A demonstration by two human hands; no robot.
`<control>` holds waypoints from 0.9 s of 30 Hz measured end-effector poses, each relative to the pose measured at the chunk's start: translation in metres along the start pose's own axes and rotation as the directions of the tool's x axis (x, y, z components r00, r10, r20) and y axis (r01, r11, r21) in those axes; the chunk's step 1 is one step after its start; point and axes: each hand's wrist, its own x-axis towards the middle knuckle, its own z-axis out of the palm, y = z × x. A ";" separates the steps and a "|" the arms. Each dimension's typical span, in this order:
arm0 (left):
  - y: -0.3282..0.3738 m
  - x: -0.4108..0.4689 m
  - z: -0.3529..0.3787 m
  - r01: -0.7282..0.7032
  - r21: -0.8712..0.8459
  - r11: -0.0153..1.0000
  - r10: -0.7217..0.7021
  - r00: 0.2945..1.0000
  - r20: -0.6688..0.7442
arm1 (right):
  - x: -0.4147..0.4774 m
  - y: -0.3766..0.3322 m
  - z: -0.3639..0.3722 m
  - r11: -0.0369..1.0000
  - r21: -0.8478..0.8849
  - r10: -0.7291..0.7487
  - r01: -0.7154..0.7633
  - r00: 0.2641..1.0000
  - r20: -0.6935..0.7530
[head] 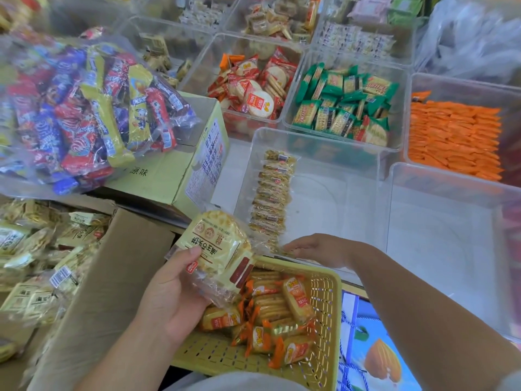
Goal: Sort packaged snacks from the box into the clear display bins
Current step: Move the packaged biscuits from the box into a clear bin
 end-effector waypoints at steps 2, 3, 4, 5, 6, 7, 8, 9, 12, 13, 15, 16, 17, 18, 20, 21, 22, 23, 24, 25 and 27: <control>0.000 -0.001 0.001 -0.001 0.009 1.000 0.001 1.000 0.000 | 0.000 0.001 0.004 0.999 0.035 -0.006 0.007 1.000 -0.014; 0.000 -0.002 0.001 -0.002 0.014 1.000 0.002 1.000 0.004 | -0.001 0.002 0.006 0.998 0.059 -0.013 0.014 1.000 -0.027; 0.000 -0.003 0.002 -0.004 0.021 1.000 0.004 1.000 0.007 | -0.001 0.002 0.006 0.997 0.081 -0.018 0.021 0.999 -0.041; 0.000 -0.003 0.002 -0.007 0.026 1.000 0.007 1.000 0.009 | -0.002 0.003 0.007 0.995 0.097 -0.022 0.027 0.998 -0.053; 0.000 -0.004 0.003 -0.010 0.029 1.000 0.010 1.000 0.010 | -0.003 0.003 0.007 0.993 0.115 -0.021 0.028 0.998 -0.062; 0.000 -0.004 0.004 -0.015 0.032 0.999 0.014 1.000 0.008 | -0.004 0.002 0.006 0.990 0.136 -0.016 0.025 0.997 -0.071; 0.000 -0.004 0.005 -0.020 0.039 0.999 0.020 1.000 0.005 | -0.005 0.001 0.006 0.988 0.152 -0.003 0.016 0.996 -0.090; 0.001 -0.004 0.007 -0.026 0.048 0.999 0.026 1.000 -0.001 | -0.007 0.000 0.005 0.988 0.152 0.016 0.003 0.992 -0.125; 0.001 -0.004 0.012 -0.037 0.059 0.998 0.038 0.999 -0.014 | -0.018 -0.010 -0.002 0.997 0.068 0.044 -0.025 0.954 -0.296; 0.001 -0.004 0.013 -0.039 0.061 0.997 0.040 0.999 -0.015 | -0.025 -0.018 -0.004 0.999 0.046 0.030 -0.014 0.928 -0.372; 0.000 -0.005 0.015 -0.056 0.098 0.994 0.058 0.998 -0.019 | -0.042 -0.039 -0.005 0.996 0.055 -0.032 0.073 0.843 -0.537; -0.001 -0.005 0.017 -0.072 0.135 0.988 0.076 0.997 -0.026 | -0.053 -0.054 -0.003 0.983 0.091 -0.076 0.162 0.797 -0.599; -0.002 -0.005 0.018 -0.090 0.177 0.980 0.097 0.995 -0.035 | -0.064 -0.070 0.002 0.954 0.131 -0.128 0.270 0.761 -0.636; -0.004 -0.006 0.020 -0.106 0.219 0.970 0.117 0.992 -0.040 | -0.076 -0.087 0.009 0.917 0.146 -0.193 0.371 0.733 -0.652; -0.008 -0.007 0.025 -0.131 0.294 0.947 0.147 0.989 -0.031 | -0.095 -0.116 0.028 0.882 0.061 -0.324 0.467 0.697 -0.640; -0.010 -0.008 0.027 -0.138 0.322 0.937 0.152 0.988 -0.020 | -0.101 -0.128 0.039 0.893 -0.024 -0.367 0.450 0.694 -0.619; -0.012 -0.010 0.030 -0.142 0.339 0.930 0.152 0.988 -0.006 | -0.105 -0.137 0.050 0.905 -0.118 -0.393 0.409 0.699 -0.597; -0.014 -0.011 0.032 -0.145 0.346 0.927 0.152 0.988 0.007 | -0.106 -0.144 0.059 0.911 -0.201 -0.406 0.359 0.703 -0.584; -0.016 -0.011 0.035 -0.152 0.346 0.926 0.155 0.988 0.020 | -0.105 -0.150 0.066 0.913 -0.255 -0.407 0.317 0.704 -0.581; -0.018 -0.012 0.037 -0.162 0.341 0.926 0.160 0.986 0.033 | -0.103 -0.152 0.071 0.916 -0.274 -0.401 0.293 0.704 -0.586; -0.018 -0.015 0.039 -0.172 0.342 0.924 0.163 0.985 0.055 | -0.100 -0.152 0.074 0.928 -0.223 -0.372 0.299 0.702 -0.607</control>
